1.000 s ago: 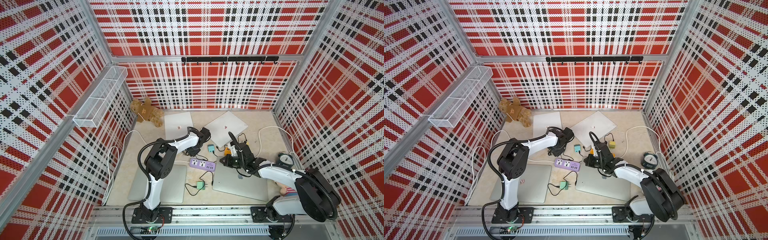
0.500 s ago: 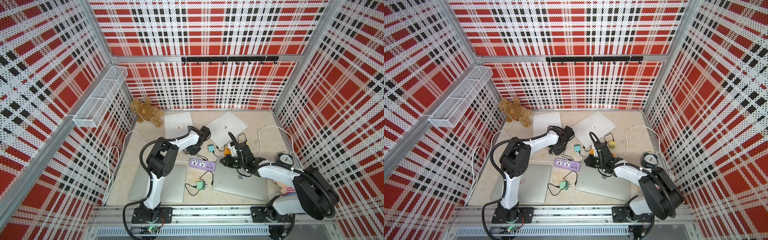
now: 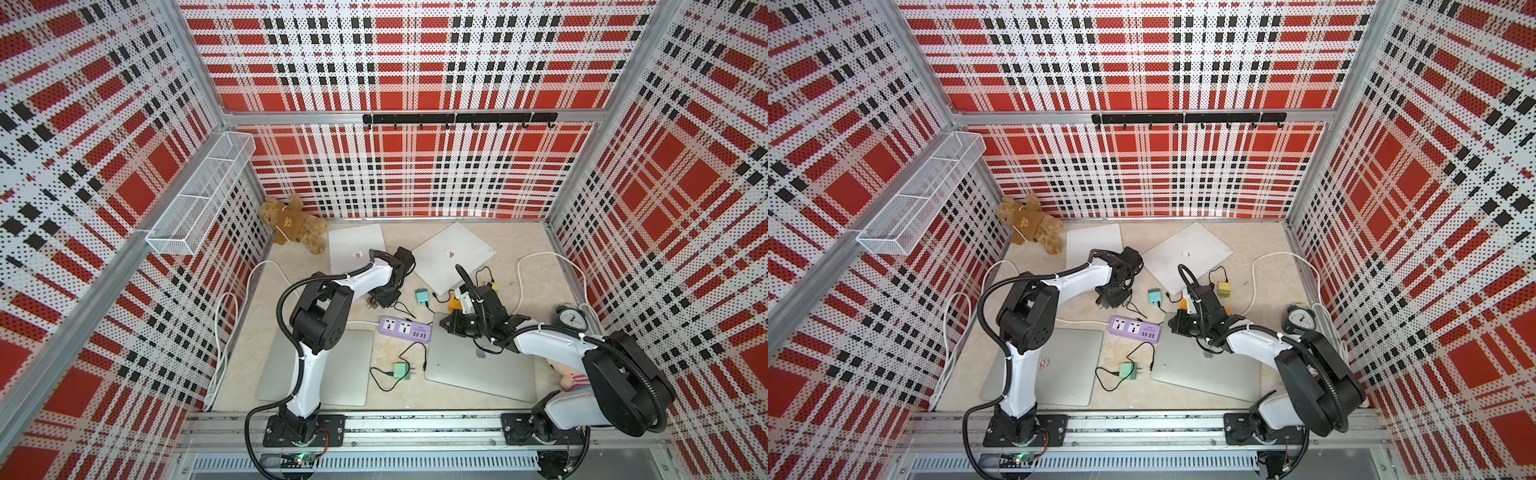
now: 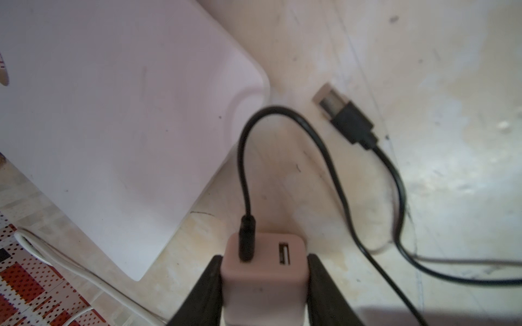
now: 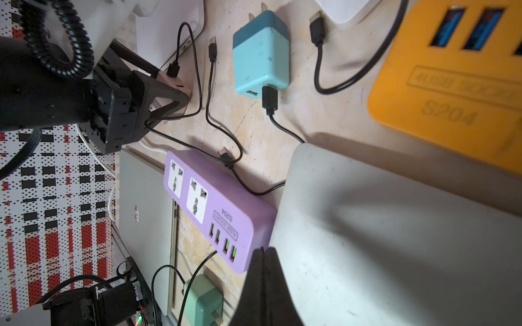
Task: Unplug the laptop charger
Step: Place the plug at the center of the board.
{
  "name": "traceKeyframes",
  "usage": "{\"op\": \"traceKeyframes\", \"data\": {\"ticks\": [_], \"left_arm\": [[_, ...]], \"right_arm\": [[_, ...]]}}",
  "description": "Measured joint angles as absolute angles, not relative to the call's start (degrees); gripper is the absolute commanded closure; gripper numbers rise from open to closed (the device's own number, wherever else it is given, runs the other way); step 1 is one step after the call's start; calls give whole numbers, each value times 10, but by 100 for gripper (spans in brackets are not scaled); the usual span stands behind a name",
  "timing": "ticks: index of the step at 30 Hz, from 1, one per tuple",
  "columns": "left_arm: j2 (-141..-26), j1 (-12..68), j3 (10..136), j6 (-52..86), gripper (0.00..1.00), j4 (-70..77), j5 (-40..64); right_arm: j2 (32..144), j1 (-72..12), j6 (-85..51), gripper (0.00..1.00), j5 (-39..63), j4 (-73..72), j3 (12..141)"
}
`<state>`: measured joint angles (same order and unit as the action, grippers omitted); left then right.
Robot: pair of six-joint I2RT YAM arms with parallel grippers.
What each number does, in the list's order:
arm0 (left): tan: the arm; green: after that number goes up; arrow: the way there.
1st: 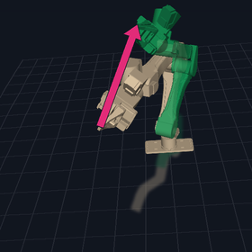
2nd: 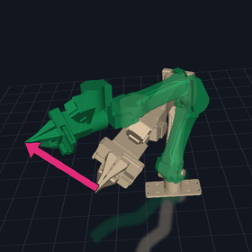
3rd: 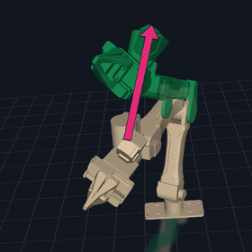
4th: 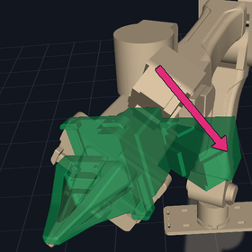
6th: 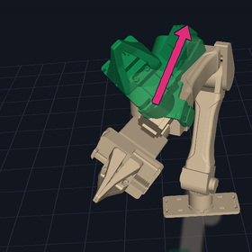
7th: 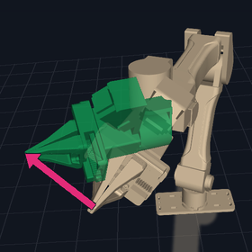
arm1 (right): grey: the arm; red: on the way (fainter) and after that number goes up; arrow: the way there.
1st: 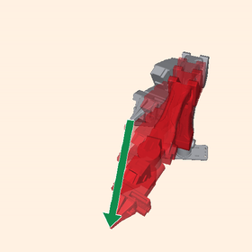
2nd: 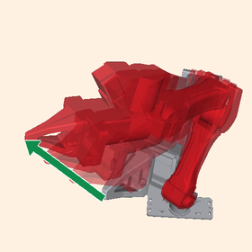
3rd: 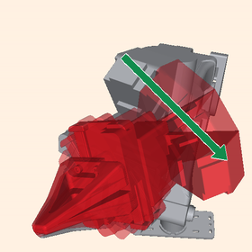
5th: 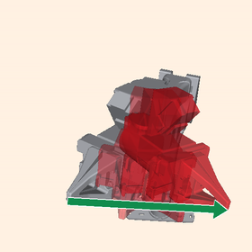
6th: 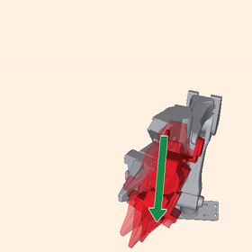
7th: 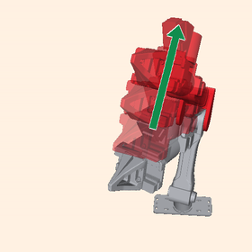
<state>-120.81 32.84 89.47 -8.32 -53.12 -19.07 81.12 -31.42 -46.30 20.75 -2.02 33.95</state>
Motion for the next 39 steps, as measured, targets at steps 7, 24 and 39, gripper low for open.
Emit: {"op": "traceKeyframes", "data": {"ticks": [7,24,39], "left_arm": [[-1208,322,895,-91,54,-517,-177],[-1206,312,885,-91,40,-482,-148],[-1128,311,852,-76,37,-477,-144]], "right_arm": [[811,-314,-461,98,208,-19,340],[809,-314,-461,98,208,-4,340],[788,-314,-448,95,194,36,380]]}}
